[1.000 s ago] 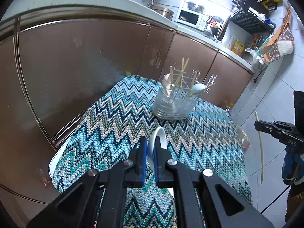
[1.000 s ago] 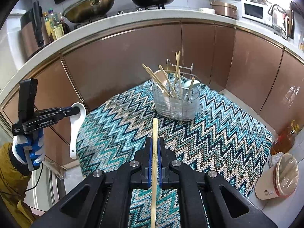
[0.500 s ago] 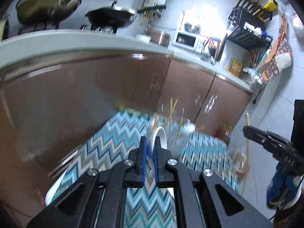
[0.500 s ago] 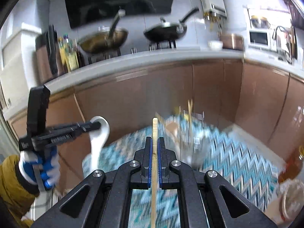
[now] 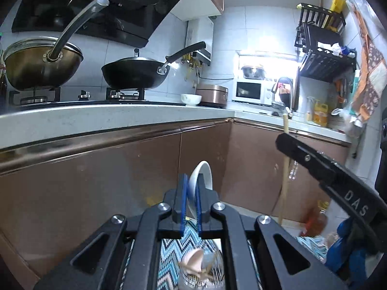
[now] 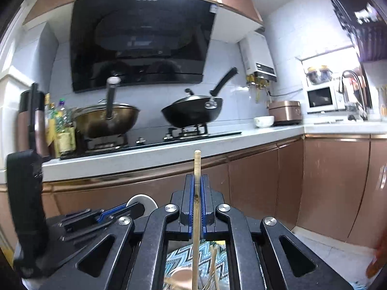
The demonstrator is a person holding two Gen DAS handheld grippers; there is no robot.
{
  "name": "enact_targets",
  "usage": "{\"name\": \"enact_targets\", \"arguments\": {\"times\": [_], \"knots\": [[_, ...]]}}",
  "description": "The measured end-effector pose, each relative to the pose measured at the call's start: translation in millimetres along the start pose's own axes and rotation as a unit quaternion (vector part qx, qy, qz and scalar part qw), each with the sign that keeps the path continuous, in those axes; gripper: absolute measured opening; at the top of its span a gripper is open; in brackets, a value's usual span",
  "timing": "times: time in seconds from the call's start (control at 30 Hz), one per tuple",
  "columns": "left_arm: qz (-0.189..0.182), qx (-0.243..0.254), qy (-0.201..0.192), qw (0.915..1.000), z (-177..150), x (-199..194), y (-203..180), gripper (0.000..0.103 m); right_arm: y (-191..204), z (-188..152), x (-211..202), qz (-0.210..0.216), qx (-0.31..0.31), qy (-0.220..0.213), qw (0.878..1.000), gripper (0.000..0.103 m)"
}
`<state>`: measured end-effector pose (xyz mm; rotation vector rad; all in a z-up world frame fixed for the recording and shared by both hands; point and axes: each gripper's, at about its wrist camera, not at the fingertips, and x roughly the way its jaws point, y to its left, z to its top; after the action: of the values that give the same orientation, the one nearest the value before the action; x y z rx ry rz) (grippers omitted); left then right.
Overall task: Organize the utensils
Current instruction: 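Lift the spoon and chopstick and carry both over the wire holder, then open the left tool to drop the spoon in while the right tool releases the chopstick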
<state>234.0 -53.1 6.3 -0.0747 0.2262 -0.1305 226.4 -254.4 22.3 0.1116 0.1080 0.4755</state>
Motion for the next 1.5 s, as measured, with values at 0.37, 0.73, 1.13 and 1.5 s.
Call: {"name": "enact_targets", "arguments": {"times": [0.37,0.73,1.13,1.5], "knots": [[0.039,-0.001,-0.027,0.9989,-41,36,-10,0.006,-8,-47,25,-0.062,-0.022,-0.036,0.997,0.005],[0.021,-0.048,0.016,0.9985,-72,55,0,0.01,-16,-76,23,-0.07,-0.037,-0.006,0.997,0.006],[0.003,-0.051,0.023,0.9984,-47,4,10,0.043,-10,-54,-36,-0.092,-0.024,0.009,0.995,0.041],[0.051,0.015,0.021,0.9984,-21,-113,-12,0.064,17,-37,-125,-0.148,-0.026,0.054,0.987,0.066]]}}
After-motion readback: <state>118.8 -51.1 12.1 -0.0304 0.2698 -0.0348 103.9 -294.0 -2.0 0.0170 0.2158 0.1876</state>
